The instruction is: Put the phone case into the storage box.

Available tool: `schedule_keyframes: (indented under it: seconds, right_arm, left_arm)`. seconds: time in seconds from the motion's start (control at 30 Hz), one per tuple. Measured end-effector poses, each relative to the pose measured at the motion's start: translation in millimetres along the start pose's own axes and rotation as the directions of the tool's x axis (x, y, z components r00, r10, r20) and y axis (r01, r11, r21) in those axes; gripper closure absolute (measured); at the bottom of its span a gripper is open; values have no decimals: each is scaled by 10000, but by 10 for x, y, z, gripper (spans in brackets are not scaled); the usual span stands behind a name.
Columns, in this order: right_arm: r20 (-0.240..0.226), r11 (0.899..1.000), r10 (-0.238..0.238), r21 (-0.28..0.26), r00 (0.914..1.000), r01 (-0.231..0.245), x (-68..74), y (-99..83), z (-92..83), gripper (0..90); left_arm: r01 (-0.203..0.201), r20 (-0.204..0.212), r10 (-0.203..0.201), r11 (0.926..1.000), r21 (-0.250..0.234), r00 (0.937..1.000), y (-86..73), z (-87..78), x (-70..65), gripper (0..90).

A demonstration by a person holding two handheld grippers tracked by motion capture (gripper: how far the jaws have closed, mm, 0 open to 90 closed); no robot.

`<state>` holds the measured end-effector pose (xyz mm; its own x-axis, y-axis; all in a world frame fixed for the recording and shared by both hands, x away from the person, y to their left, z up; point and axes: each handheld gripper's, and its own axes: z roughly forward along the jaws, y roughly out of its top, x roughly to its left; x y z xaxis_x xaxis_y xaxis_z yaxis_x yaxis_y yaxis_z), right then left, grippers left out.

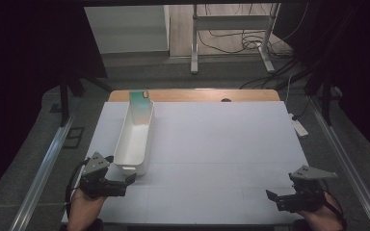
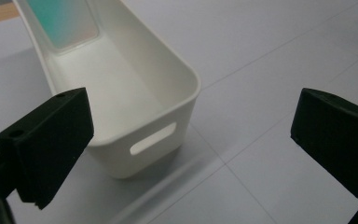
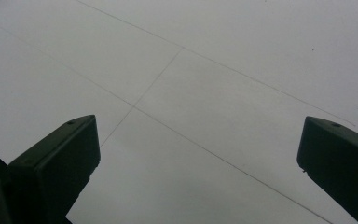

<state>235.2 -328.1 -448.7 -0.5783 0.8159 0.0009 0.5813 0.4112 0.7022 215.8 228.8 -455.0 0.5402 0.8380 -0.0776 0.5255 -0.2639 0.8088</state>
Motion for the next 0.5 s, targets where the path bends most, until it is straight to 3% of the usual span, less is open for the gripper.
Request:
schedule_keyframes:
  seconds: [0.5]
  right_arm:
    - [8,10000,26,-1,10000,-26,-3,0,0,0]
  left_arm:
    - [335,-336,-327,9992,239,9989,-144,-118,23,0]
